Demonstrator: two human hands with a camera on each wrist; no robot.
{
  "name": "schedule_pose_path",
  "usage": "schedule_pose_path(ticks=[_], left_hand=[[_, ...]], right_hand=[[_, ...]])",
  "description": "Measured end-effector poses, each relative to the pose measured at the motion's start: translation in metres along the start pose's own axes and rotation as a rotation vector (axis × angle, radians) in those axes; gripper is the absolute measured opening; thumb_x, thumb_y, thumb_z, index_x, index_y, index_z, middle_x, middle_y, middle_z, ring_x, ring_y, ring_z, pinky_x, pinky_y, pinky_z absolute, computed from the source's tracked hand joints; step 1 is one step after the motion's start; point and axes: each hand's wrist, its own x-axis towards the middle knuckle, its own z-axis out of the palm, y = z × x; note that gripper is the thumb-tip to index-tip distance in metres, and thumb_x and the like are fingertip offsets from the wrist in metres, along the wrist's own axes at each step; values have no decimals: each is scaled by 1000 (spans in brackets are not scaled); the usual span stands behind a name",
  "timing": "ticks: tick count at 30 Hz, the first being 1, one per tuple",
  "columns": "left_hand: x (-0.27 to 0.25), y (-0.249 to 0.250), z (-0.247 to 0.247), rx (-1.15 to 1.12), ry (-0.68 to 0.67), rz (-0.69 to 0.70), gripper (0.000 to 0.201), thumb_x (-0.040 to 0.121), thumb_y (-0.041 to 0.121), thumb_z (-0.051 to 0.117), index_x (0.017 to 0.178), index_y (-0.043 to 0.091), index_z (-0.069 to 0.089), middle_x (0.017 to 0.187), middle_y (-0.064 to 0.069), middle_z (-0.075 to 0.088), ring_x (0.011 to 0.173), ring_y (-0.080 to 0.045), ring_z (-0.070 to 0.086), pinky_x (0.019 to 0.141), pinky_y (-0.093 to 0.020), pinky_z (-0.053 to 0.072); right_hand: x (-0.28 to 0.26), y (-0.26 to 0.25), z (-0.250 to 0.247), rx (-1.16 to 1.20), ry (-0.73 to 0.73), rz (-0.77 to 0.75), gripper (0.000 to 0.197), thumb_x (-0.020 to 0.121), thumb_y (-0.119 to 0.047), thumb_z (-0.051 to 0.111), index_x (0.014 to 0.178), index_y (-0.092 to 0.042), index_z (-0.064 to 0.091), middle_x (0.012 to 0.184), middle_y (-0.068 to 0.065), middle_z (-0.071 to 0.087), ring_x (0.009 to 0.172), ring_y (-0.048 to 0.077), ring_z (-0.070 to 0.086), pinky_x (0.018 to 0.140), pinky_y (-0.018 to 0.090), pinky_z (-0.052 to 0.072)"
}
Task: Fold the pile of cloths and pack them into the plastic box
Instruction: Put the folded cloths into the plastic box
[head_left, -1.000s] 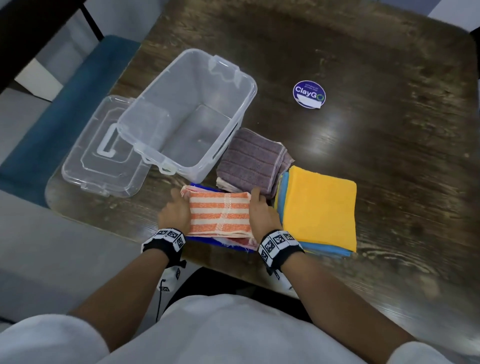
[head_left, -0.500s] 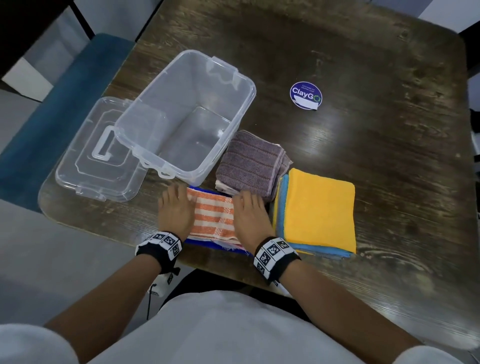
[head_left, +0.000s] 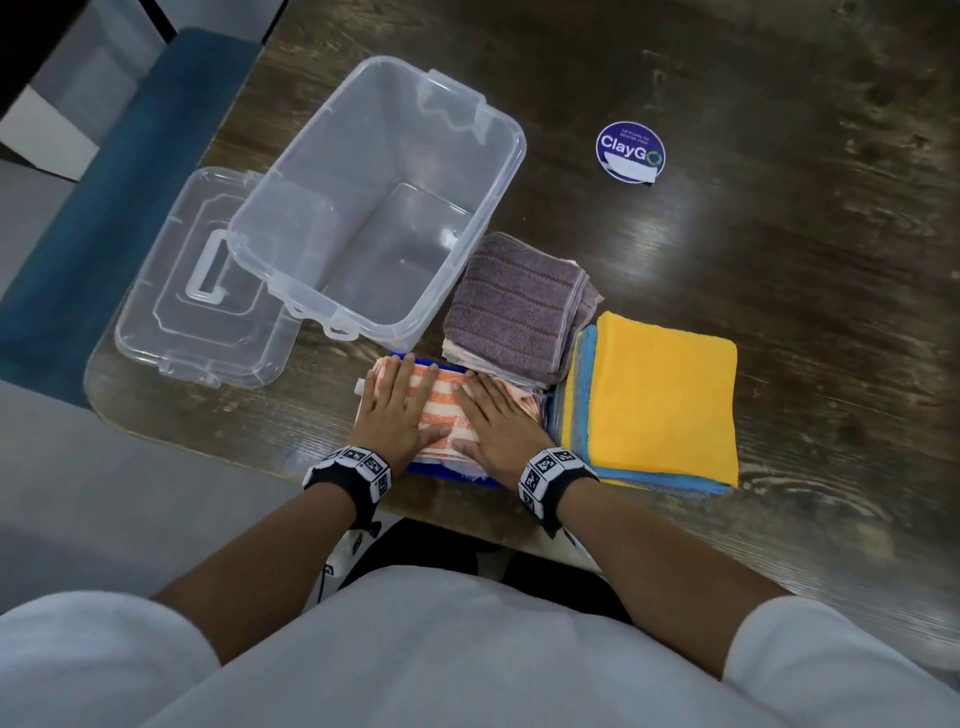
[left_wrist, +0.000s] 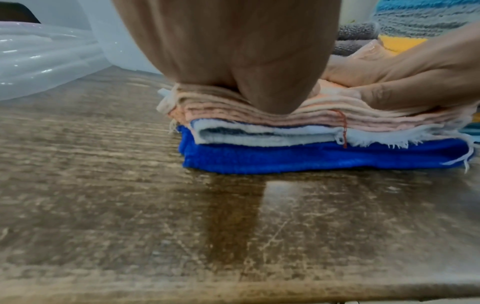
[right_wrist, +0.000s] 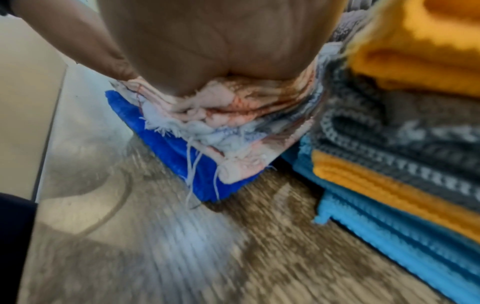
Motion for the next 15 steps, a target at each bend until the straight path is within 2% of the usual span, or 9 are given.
schedule_pose_path(ticks=[3, 7, 9, 11, 12, 13, 15], left_hand=[[2, 1, -1, -37, -8, 11, 88, 91, 80, 7, 157, 23, 15, 161, -21, 26, 149, -39, 26, 116, -64, 24], [3, 4, -5, -25, -97, -36, 89, 90, 80, 7, 157, 23, 18, 161, -20, 28, 148, -39, 28, 114, -65, 26], [4, 10, -15, 37, -94, -68, 88, 91, 78, 17, 160, 25, 7, 166, -17, 12, 153, -36, 12, 119, -63, 13], [7, 18, -32, 97, -179, -113, 83, 97, 67, 33, 160, 26, -2, 167, -14, -3, 155, -33, -3, 121, -58, -2], [10, 21, -42, 116, -211, -122, 80, 99, 61, 38, 160, 26, 2, 167, -15, 0, 154, -33, -1, 121, -56, -3], [13, 26, -55, 121, -225, -125, 74, 100, 56, 42, 160, 24, 11, 166, -15, 9, 154, -34, 8, 122, -56, 2], [21, 32, -81, 71, -208, -117, 55, 101, 43, 47, 150, 21, 35, 155, -12, 39, 142, -33, 38, 119, -52, 24]], right_hand=[[2, -2, 4, -13, -27, 26, 78, 104, -56, 30, 161, -14, -4, 168, 11, -11, 155, 26, -10, 125, 38, -9], [2, -6, -3, 27, -71, 64, 79, 104, -55, 31, 161, -16, -7, 167, 9, -16, 155, 25, -14, 126, 41, -7], [2, -7, -8, 52, -95, 74, 79, 104, -54, 33, 161, -17, -8, 167, 9, -17, 155, 25, -14, 126, 42, -4], [3, -11, -16, 80, -116, 84, 81, 103, -51, 39, 161, -17, -5, 168, 11, -11, 155, 27, -9, 127, 42, -1], [3, -14, -23, 97, -106, 86, 81, 102, -49, 45, 161, -15, 0, 168, 13, -4, 155, 28, -2, 127, 42, 2], [5, -16, -31, 113, -86, 85, 79, 101, -44, 51, 161, -13, 9, 167, 15, 7, 154, 31, 8, 126, 41, 6], [11, -20, -52, 137, -53, 73, 63, 99, -27, 56, 154, -10, 31, 157, 18, 33, 145, 34, 32, 120, 40, 23]])
